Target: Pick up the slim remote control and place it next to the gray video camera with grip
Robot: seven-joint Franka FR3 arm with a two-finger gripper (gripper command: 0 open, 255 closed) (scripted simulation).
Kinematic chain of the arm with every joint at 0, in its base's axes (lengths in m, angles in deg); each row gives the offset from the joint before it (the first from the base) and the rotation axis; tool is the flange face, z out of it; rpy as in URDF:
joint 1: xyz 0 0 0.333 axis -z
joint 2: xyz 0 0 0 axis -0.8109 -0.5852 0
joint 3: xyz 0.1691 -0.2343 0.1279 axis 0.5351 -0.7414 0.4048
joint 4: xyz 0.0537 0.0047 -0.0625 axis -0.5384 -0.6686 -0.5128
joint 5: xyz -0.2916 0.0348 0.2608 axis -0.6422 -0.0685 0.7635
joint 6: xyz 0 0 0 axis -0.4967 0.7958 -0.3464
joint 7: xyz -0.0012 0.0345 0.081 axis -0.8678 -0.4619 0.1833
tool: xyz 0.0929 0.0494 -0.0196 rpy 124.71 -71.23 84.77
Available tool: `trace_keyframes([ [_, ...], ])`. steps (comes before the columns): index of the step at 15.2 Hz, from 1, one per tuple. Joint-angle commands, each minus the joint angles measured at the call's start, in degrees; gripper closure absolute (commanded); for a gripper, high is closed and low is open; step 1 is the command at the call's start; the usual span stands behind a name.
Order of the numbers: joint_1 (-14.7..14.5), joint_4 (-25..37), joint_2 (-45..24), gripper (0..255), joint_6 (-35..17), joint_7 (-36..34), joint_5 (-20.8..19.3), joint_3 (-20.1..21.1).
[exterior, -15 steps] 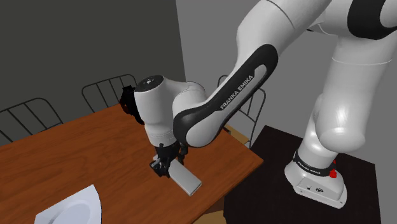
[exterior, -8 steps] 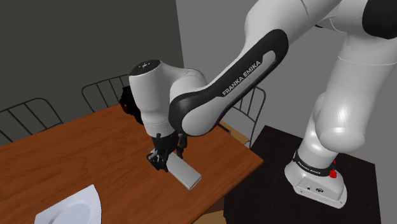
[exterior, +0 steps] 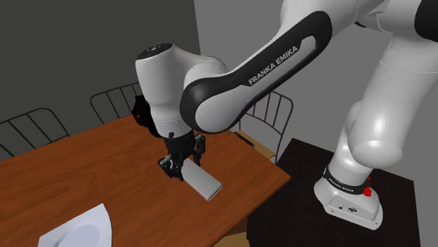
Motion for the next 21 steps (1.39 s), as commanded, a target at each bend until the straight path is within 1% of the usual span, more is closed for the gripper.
trace_keyframes([
  [1,0.04,1.21,0.41,255,1.55,0.25,0.28,-0.05],
  [5,0.10,2.98,1.36,255,4.09,0.72,0.88,-0.18],
  [13,5.36,2.84,1.32,255,3.84,11.69,0.57,-6.02],
  [21,10.43,6.91,-2.48,255,4.34,21.06,-1.37,-11.14],
])
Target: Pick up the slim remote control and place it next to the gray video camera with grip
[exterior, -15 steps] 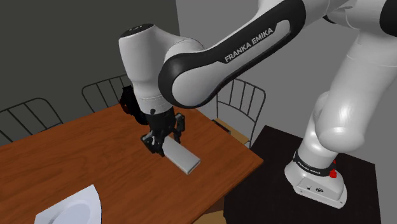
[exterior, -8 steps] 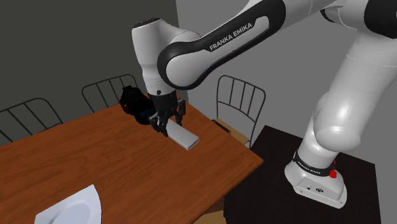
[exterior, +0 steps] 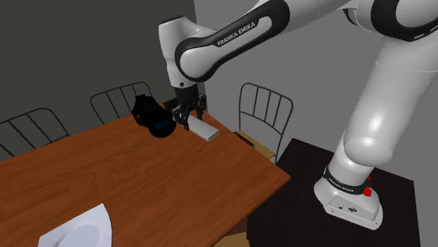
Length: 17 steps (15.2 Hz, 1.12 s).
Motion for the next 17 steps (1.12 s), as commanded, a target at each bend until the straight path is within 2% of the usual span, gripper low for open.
trace_keyframes([
  [1,1.23,1.46,-1.16,255,0.31,2.32,-0.51,-1.21],
  [9,5.63,10.47,-8.45,255,2.25,10.34,-2.91,-5.43],
  [17,9.13,24.73,-18.74,255,6.31,17.53,-5.09,-8.81],
])
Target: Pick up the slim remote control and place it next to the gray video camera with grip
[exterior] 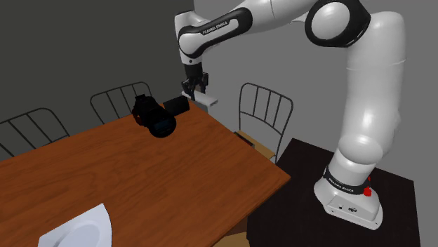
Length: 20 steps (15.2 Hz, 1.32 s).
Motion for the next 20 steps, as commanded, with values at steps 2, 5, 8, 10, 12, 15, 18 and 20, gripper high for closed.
trace_keyframes([
  [2,1.08,6.98,-4.60,255,2.34,2.65,-0.75,-1.11],
  [5,1.92,15.17,-9.93,255,5.17,5.20,-1.46,-2.14],
  [8,2.40,21.37,-14.30,255,6.95,6.96,-1.97,-2.84],
  [10,2.51,19.85,-14.32,255,5.42,6.87,-2.01,-2.88],
  [12,2.60,18.49,-14.44,255,3.96,6.77,-2.07,-2.91],
  [15,2.71,16.60,-14.71,255,1.81,6.62,-2.18,-2.98],
  [18,2.78,14.91,-15.11,255,-0.26,6.47,-2.32,-3.06],
  [20,2.82,13.89,-15.44,255,-1.60,6.36,-2.43,-3.12],
])
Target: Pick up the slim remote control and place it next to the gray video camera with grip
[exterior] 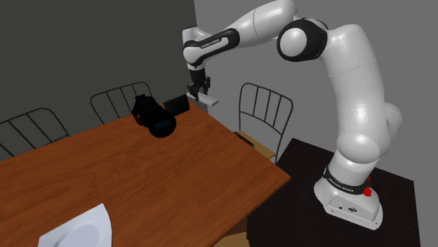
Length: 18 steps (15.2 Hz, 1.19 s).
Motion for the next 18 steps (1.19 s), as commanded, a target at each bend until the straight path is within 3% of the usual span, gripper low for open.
trace_keyframes([
  [1,-0.06,-0.60,-0.60,255,-1.26,-0.16,-0.16,-0.07],
  [18,-0.22,-6.09,-5.45,255,-11.49,-1.15,-1.46,-0.90],
])
